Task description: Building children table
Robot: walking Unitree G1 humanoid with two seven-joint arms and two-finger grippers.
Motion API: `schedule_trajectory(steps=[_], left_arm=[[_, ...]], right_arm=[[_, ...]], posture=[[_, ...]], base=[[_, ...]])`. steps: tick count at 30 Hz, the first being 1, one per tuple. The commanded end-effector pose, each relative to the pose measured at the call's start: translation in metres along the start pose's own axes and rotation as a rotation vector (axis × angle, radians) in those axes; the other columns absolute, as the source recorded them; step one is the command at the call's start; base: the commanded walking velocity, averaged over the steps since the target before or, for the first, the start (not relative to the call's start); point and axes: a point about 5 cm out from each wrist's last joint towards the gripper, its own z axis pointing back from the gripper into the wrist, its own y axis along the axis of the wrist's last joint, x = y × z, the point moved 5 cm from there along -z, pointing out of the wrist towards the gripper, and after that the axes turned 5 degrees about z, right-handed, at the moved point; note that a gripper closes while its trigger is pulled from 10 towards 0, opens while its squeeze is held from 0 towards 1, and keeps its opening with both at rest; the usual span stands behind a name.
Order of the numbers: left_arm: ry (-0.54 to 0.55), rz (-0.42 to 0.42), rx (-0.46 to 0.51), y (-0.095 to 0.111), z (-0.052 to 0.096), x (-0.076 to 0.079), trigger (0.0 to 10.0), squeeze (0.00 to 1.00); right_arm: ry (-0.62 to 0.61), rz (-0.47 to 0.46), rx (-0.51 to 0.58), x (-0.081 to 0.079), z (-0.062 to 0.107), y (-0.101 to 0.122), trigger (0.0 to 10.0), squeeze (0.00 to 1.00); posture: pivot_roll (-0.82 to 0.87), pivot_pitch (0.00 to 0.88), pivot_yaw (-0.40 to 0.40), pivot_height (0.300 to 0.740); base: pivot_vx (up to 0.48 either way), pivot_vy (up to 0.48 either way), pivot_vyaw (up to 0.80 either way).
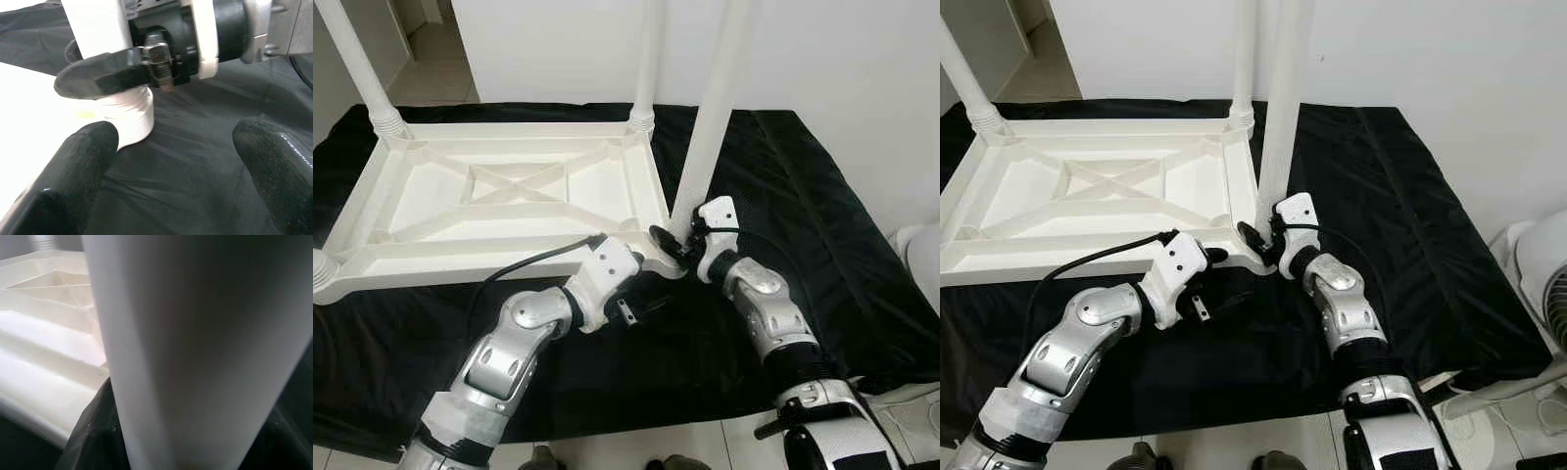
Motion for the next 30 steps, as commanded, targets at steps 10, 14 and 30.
schedule_trajectory(steps=[10, 14, 30], left_arm=[[0.033, 0.006, -0.008, -0.003, 0.001, 0.001, 10.0, 0.00], [0.027, 0.008, -0.009, -0.003, 0.000, 0.003, 10.0, 0.00], [0.027, 0.006, -0.008, -0.003, 0.000, 0.003, 10.0, 0.00]], right_arm=[[-0.452, -0.149, -0.052, 0.002, 0.006, -0.009, 10.0, 0.00], [-0.421, -0.147, -0.036, -0.011, 0.004, -0.004, 10.0, 0.00], [-0.386, -0.114, -0.001, -0.001, 0.007, 0.003, 10.0, 0.64]], posture=[[-0.06, 0.061, -0.002, 0.740], [-0.06, 0.061, -0.001, 0.740], [-0.06, 0.056, -0.012, 0.740]], base=[[0.000, 0.000, 0.00], [0.000, 0.000, 0.00], [0.000, 0.000, 0.00]])
